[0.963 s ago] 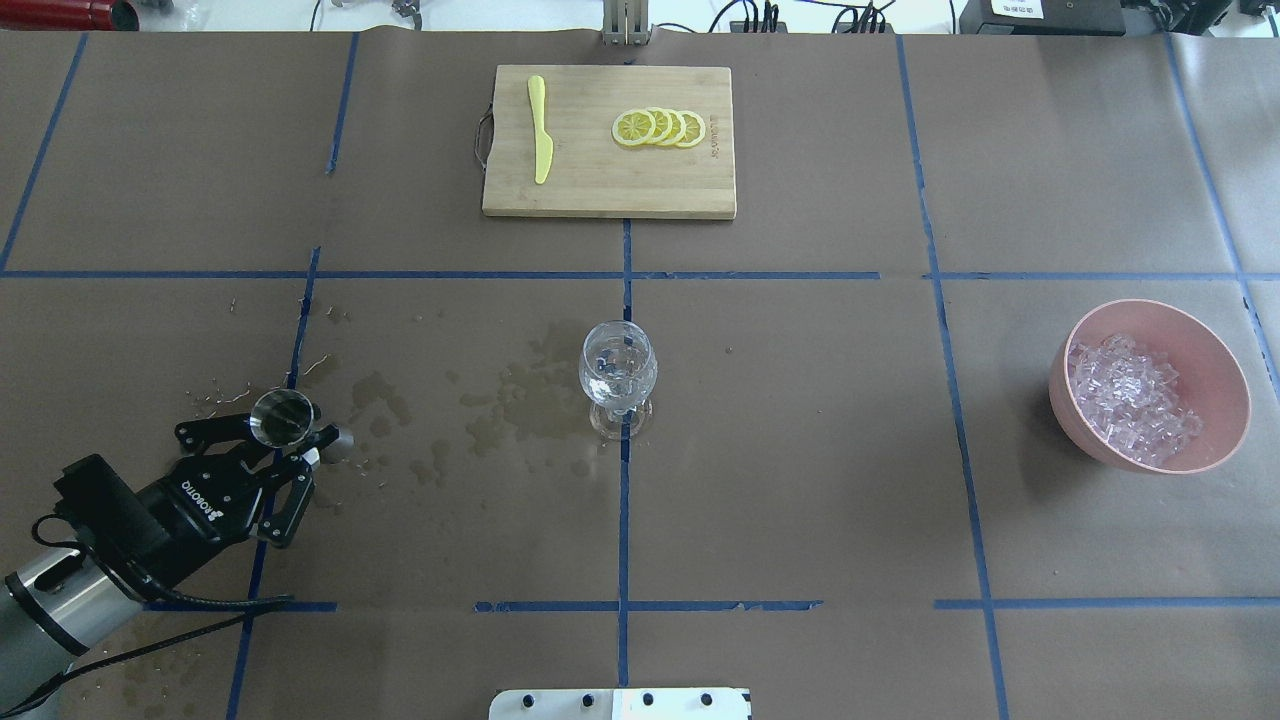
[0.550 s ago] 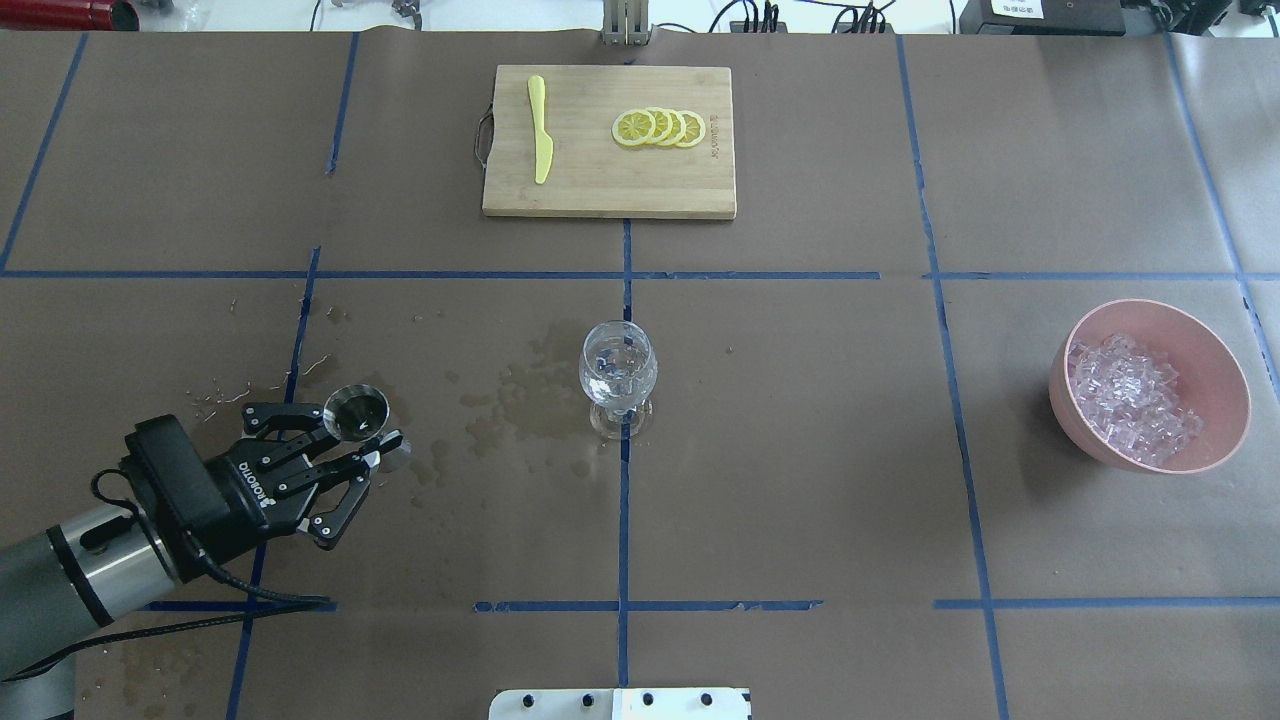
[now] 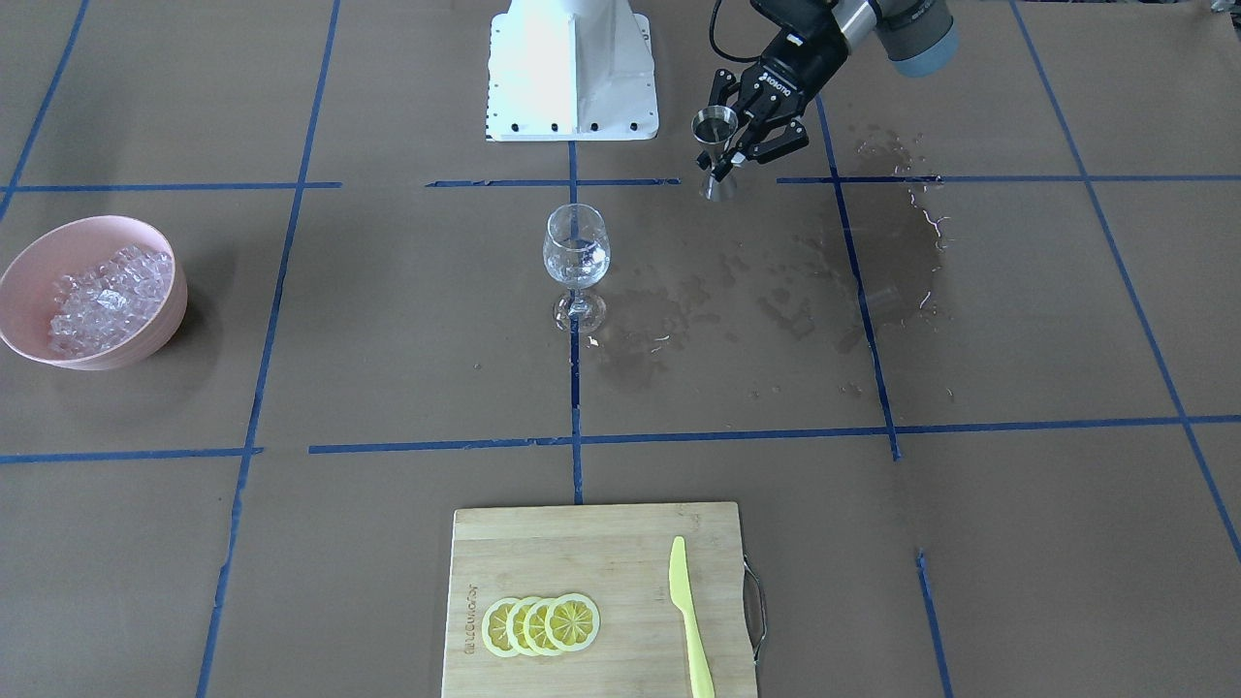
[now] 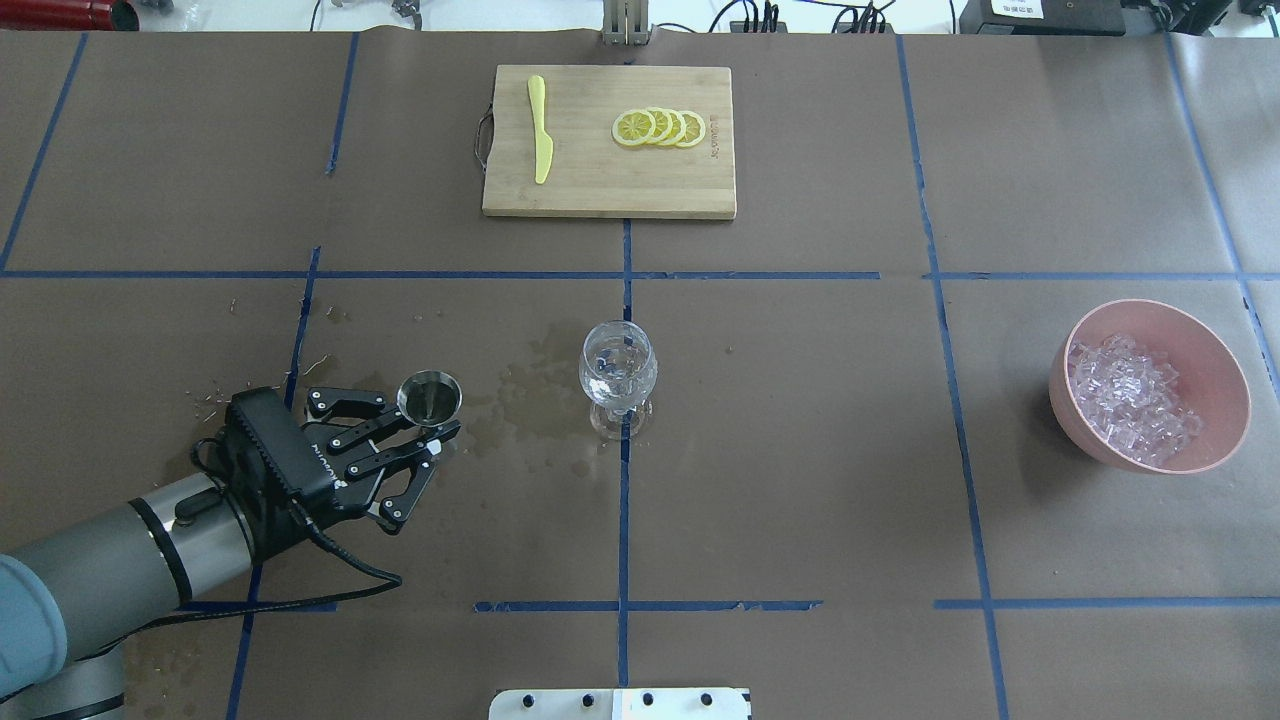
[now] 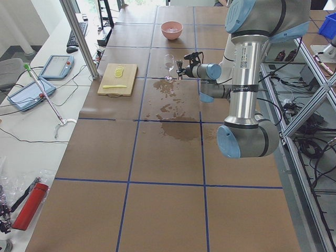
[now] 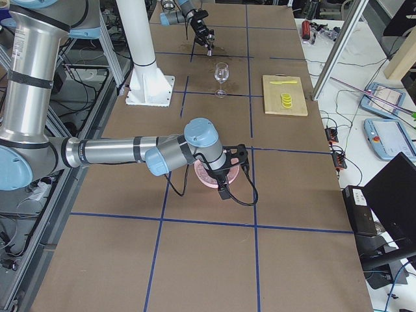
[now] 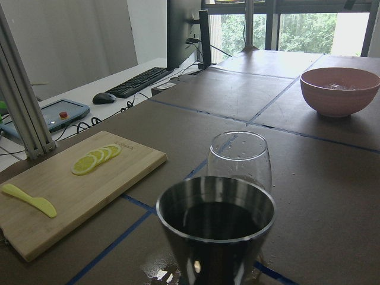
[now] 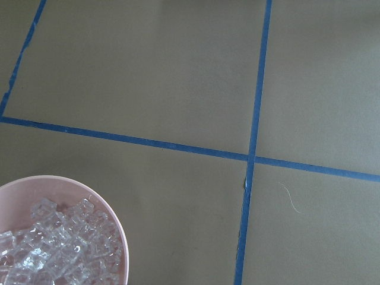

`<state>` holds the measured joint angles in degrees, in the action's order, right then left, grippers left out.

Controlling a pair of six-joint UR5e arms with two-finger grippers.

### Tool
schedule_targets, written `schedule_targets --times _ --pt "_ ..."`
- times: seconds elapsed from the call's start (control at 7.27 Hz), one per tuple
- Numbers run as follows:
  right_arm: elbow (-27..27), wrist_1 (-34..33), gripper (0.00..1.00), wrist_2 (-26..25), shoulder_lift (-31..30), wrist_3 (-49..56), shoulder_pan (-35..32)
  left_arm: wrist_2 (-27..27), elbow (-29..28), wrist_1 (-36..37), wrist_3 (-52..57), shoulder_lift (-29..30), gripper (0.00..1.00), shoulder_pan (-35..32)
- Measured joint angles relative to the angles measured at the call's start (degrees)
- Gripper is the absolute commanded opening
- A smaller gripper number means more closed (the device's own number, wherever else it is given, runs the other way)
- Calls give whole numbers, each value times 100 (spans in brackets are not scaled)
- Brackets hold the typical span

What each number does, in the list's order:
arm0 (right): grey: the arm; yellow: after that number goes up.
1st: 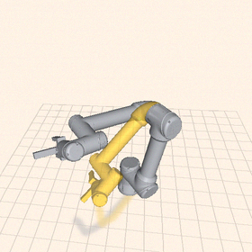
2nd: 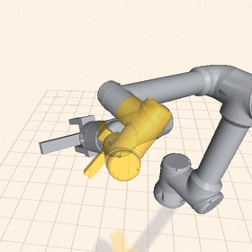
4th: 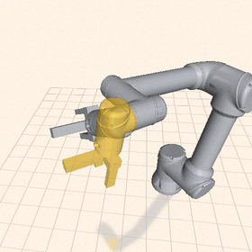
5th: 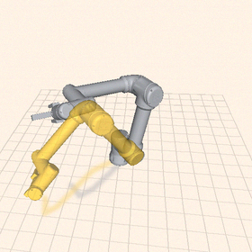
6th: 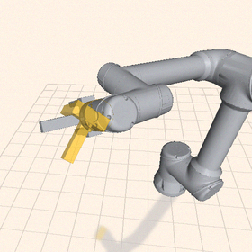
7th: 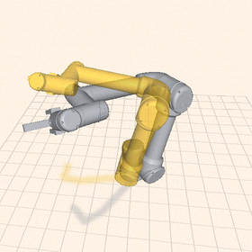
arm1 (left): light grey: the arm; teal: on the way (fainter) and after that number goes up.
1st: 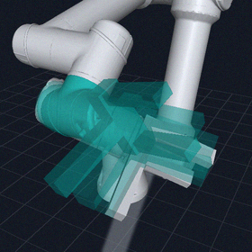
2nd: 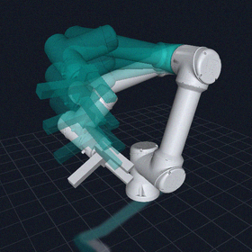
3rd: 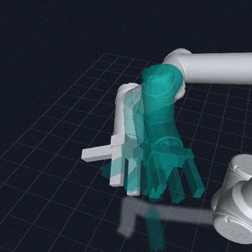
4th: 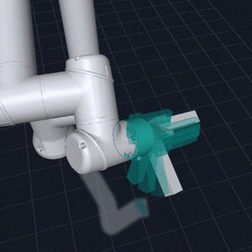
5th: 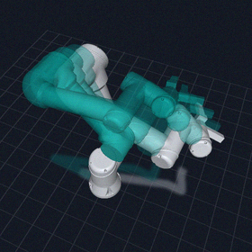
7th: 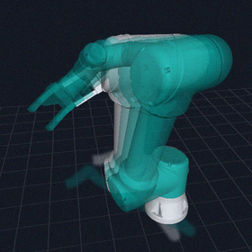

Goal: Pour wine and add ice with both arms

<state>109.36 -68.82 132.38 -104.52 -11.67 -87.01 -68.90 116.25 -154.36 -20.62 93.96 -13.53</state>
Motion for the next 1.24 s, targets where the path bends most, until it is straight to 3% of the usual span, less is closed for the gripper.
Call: schedule_targets --times 0.41,0.83,1.24 --pt "-13 0 100 -1 0 7 0 -152 11 1563 -374 932 0 -78" --pt "-38 0 100 -1 1 2 0 -906 12 3132 -423 1616 0 -478" --pt "-53 0 100 -1 1 -2 5 -998 40 4396 -415 2133 0 -557"
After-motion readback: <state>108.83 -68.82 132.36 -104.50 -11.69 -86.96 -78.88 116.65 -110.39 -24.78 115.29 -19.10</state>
